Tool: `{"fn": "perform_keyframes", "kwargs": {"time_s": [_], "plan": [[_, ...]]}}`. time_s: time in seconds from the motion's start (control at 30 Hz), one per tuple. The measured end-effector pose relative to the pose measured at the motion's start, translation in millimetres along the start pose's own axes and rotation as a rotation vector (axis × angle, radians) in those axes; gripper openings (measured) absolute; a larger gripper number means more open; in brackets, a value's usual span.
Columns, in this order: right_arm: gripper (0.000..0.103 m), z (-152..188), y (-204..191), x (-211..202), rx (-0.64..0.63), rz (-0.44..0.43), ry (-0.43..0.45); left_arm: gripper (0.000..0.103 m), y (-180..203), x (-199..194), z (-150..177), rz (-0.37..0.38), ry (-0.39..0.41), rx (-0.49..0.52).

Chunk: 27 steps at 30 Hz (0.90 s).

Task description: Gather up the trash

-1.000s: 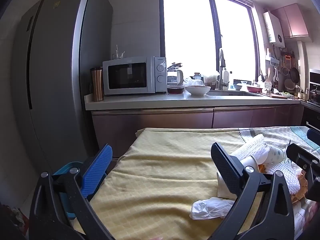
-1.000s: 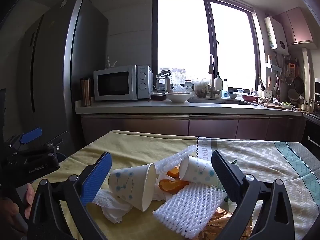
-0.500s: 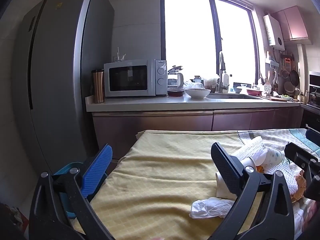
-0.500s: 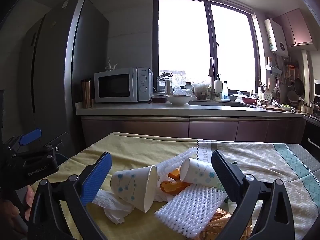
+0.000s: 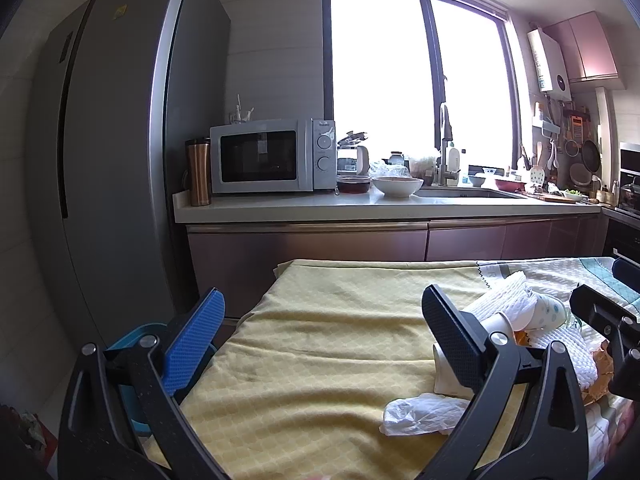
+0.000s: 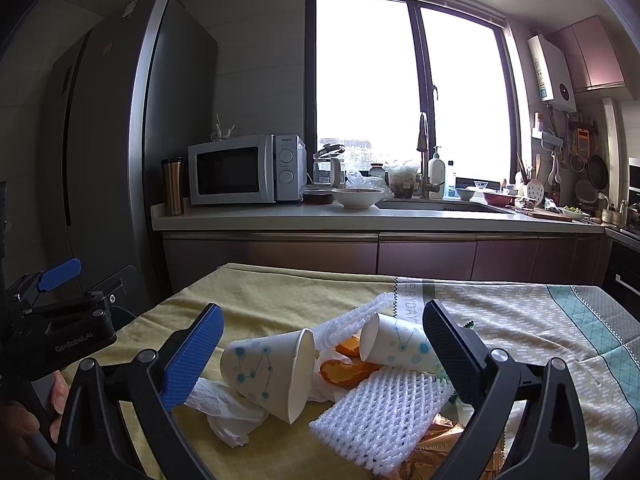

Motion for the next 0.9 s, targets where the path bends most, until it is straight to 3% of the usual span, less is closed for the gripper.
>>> {"fn": "perform_keyframes", "kwargs": {"time_s": [0.63,0.9], "plan": [[0.096,3.5,4.1,2.2,0.011,-0.006,-0.008,0.097,11.3,3.2,6.1,0.039,-0.011,0.017],[0.096,9.4,16.7,4.0,0.03,0.001,-0.037,0.097,23.9,10.3,13.6,0.097,-0.042,0.036]]}}
Point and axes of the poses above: each gripper's, at about its wrist camera, not at the fingertips, and x roughly the way its jaws point, y to its right, z to its underside, the point moved 6 cm from there along x, roughly the way its jaws point, and after that the axes turned 5 degrees about x, right-handed, at the moved point
